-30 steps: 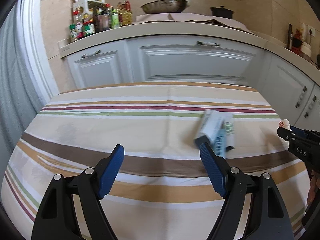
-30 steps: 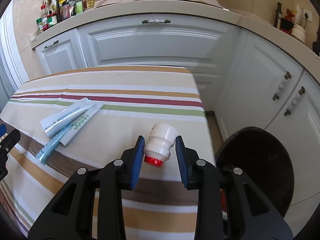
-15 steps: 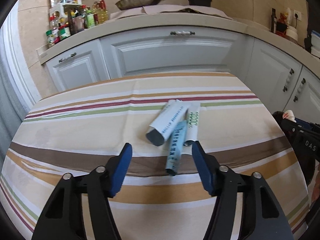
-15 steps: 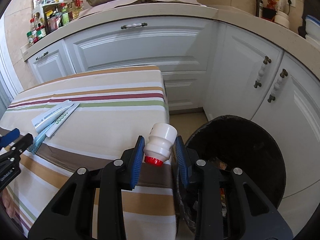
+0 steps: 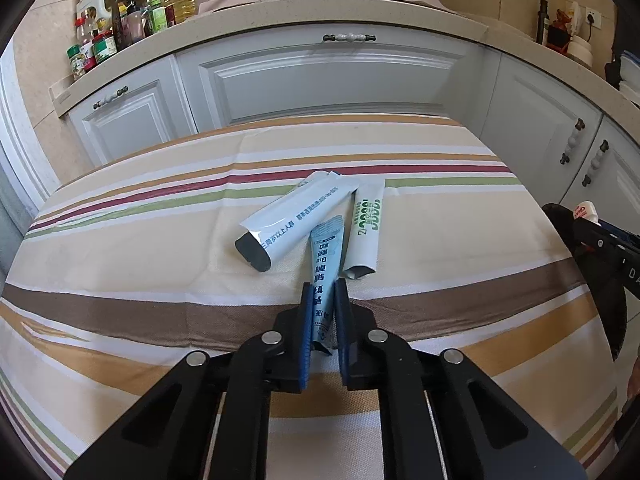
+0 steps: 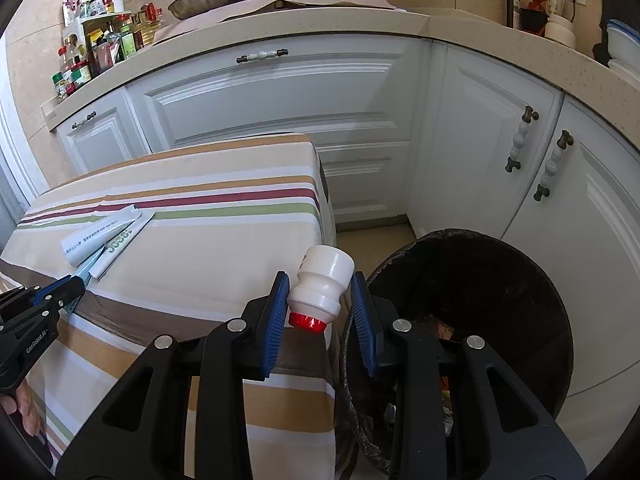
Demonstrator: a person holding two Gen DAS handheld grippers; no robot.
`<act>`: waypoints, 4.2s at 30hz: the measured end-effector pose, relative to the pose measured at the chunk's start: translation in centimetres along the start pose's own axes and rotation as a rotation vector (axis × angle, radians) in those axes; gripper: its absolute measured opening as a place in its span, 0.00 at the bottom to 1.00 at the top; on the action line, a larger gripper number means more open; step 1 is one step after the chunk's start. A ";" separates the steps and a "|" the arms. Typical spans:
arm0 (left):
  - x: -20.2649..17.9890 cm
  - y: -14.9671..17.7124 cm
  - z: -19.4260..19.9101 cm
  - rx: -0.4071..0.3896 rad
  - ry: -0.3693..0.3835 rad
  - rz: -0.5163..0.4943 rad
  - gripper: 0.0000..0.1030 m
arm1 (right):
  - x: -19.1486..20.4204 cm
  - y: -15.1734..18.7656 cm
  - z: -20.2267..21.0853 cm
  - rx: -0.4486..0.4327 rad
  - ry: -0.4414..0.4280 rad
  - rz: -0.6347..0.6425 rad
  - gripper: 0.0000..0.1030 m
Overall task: Collect trash
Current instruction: 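Close the left tool on the blue toothpaste tube while the right tool holds the bottle, then carry the bottle and blue tube over the bin and open both tools, then move both open tools back over the table toward the remaining tubes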
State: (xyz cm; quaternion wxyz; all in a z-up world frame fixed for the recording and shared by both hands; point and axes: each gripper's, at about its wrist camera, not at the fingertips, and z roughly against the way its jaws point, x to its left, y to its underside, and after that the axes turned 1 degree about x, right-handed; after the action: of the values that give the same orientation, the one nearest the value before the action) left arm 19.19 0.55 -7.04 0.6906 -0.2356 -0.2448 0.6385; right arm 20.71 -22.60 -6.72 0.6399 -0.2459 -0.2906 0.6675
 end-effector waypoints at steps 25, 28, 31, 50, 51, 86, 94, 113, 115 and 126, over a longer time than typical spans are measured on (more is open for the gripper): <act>-2.1 1.6 5.6 -0.099 0.035 -0.023 0.08 | 0.5 2.6 4.7 -0.042 -0.011 0.020 0.25; -2.9 1.9 6.1 -0.112 0.044 -0.037 0.08 | 0.3 3.1 5.4 -0.046 -0.009 0.015 0.25; -3.3 2.1 6.2 -0.109 0.044 -0.040 0.08 | 0.2 3.7 5.6 -0.041 -0.011 0.017 0.25; -10.7 0.0 7.2 -0.200 0.131 -0.133 0.07 | -6.0 4.1 8.1 -0.091 0.084 -0.070 0.25; -11.3 -0.2 7.2 -0.204 0.134 -0.139 0.08 | -6.5 4.1 8.2 -0.092 0.091 -0.076 0.25; -23.3 -2.0 3.9 -0.172 0.257 -0.305 0.20 | -14.7 3.0 7.8 -0.126 0.186 -0.172 0.36; -23.6 -2.1 2.8 -0.163 0.239 -0.294 0.32 | -15.1 3.0 7.1 -0.120 0.206 -0.185 0.42; -16.6 -1.8 4.7 -0.199 0.145 -0.180 0.50 | -10.6 2.0 7.5 -0.132 0.152 -0.150 0.48; -14.6 -1.7 4.9 -0.199 0.120 -0.151 0.51 | -8.8 1.5 7.2 -0.131 0.125 -0.126 0.48; -2.7 -0.3 5.1 -0.176 -0.056 0.004 0.55 | 2.6 -0.3 4.3 -0.081 -0.020 0.016 0.48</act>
State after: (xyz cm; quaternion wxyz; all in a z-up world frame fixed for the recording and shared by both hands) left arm 15.95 -2.10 -3.03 0.6588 -0.2779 -0.3184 0.6224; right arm 17.72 -20.32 -3.35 0.6211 -0.2671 -0.3218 0.6628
